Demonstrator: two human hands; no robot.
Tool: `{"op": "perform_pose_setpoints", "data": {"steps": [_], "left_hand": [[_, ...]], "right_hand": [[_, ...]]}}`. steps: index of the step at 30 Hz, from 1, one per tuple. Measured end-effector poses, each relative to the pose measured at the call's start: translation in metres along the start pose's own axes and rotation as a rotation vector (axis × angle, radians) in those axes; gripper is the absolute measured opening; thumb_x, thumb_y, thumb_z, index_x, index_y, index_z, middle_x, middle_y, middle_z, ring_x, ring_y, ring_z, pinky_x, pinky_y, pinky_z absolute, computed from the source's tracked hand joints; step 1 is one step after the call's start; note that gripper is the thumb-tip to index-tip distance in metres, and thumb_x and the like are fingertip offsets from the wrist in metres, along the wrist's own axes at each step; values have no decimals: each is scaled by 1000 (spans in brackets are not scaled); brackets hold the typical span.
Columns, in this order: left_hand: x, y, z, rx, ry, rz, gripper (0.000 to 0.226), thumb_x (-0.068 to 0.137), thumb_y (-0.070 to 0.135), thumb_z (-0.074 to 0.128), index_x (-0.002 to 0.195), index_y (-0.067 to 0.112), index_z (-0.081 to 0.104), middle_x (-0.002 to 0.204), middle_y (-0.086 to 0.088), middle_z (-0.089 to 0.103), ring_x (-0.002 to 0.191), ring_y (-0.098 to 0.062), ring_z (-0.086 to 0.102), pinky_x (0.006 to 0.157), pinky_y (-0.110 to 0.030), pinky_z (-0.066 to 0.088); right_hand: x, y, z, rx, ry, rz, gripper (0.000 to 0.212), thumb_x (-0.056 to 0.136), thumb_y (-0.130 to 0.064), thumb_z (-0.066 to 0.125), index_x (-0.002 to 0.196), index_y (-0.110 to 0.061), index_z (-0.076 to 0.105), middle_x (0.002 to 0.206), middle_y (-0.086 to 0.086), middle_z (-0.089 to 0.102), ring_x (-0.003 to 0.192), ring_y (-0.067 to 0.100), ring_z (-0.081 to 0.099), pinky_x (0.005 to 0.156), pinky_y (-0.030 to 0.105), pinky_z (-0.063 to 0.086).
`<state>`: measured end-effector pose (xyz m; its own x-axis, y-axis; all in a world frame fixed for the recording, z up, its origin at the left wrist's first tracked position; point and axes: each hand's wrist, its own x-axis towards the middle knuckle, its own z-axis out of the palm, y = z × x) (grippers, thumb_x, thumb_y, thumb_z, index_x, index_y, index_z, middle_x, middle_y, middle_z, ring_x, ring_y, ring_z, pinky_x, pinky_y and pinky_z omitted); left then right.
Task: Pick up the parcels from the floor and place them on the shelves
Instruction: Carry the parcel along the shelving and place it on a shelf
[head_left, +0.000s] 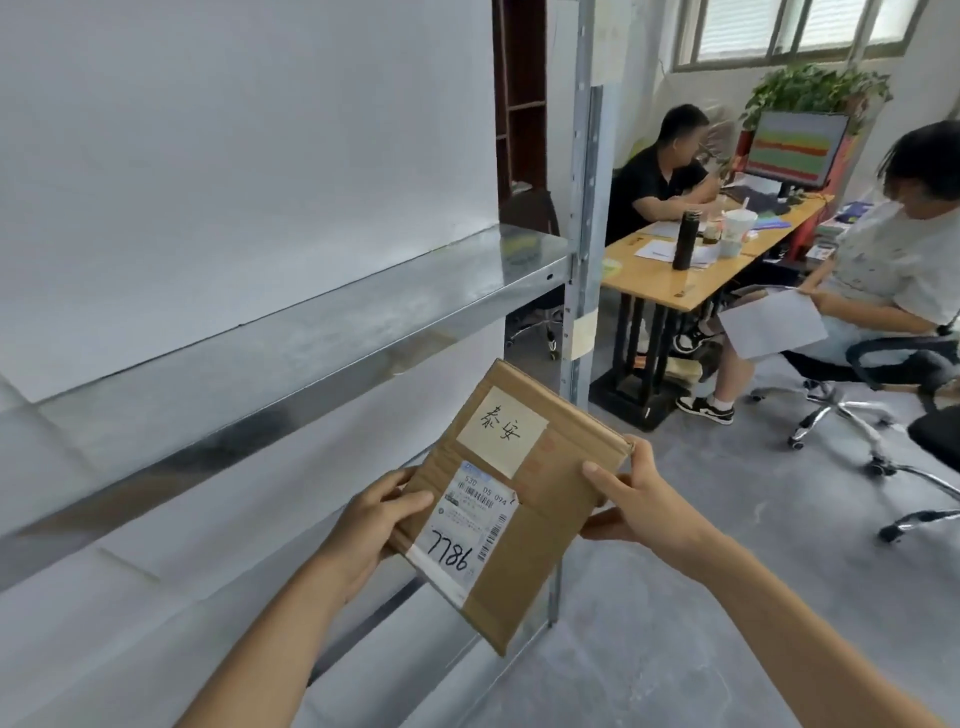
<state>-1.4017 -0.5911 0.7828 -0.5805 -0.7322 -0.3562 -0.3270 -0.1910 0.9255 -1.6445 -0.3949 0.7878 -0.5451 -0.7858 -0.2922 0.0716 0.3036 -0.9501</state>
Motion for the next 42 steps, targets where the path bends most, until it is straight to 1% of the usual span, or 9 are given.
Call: {"op": "perform_pose_setpoints", "data": {"steps": [6, 17, 21, 24, 27, 29, 33, 38, 42], "left_hand": [[40, 18, 25, -141, 287, -62, 25, 92, 7, 69, 110, 22, 76, 92, -4, 86, 88, -26, 78, 71, -32, 57], [112, 10, 42, -314, 635, -147, 49, 79, 3, 80, 121, -1, 54, 96, -26, 76, 74, -36, 76, 44, -31, 59], [128, 14, 55, -313, 671, -113, 60, 82, -10, 76, 130, 4, 43, 108, -22, 66, 76, -28, 70, 52, -32, 56], [143, 13, 62, -286, 677, -126, 73, 85, -10, 73, 149, -1, 38, 124, -13, 56, 97, -29, 61, 81, -34, 50], [158, 6, 64, -189, 633, -111, 48, 83, -4, 74, 129, -1, 63, 123, -17, 75, 103, -34, 72, 85, -37, 57], [165, 3, 65, -162, 636, -112, 43, 86, -2, 71, 127, 1, 62, 123, -18, 75, 109, -35, 73, 90, -41, 60], [170, 7, 65, -139, 600, -111, 43, 91, -2, 71, 131, 3, 57, 121, -13, 71, 110, -31, 69, 93, -40, 58], [162, 6, 53, -178, 493, -170, 39, 91, 6, 73, 129, 11, 62, 122, -14, 76, 109, -31, 72, 99, -50, 59], [136, 19, 45, -153, 484, -118, 17, 100, 24, 60, 114, 18, 67, 116, -8, 71, 106, -23, 62, 95, -48, 47]], "right_hand": [[84, -10, -12, -49, -131, 30, 50, 100, -39, 60, 137, -31, 27, 116, 20, 66, 90, 35, 79, 80, 46, 67], [152, -9, 30, -101, -7, -9, 56, 103, -40, 54, 149, -27, 23, 97, -3, 64, 86, 35, 78, 78, 49, 66], [168, 4, 36, -105, 30, 33, 54, 104, -29, 54, 150, -22, 26, 97, 6, 64, 79, 25, 71, 70, 39, 67], [181, 17, 40, -208, 36, 12, 44, 101, -17, 53, 142, -16, 36, 110, 11, 64, 87, 20, 69, 71, 38, 67], [181, 22, 41, -170, 14, -16, 39, 100, -16, 54, 133, -29, 39, 120, 0, 61, 101, 14, 64, 89, 48, 63], [178, 23, 39, -120, -20, -15, 41, 101, -17, 54, 130, -40, 37, 115, -13, 59, 109, 14, 61, 99, 47, 58], [180, 24, 32, -84, -63, 23, 43, 99, -24, 56, 134, -42, 40, 125, -5, 64, 119, 23, 62, 106, 51, 53], [183, 17, 23, -44, -134, 71, 31, 99, -30, 58, 126, -33, 43, 129, 4, 60, 106, 22, 61, 95, 44, 59], [170, 8, 4, -131, -78, -41, 44, 104, -34, 52, 146, -30, 44, 129, 4, 64, 104, 20, 66, 89, 42, 61]]}}
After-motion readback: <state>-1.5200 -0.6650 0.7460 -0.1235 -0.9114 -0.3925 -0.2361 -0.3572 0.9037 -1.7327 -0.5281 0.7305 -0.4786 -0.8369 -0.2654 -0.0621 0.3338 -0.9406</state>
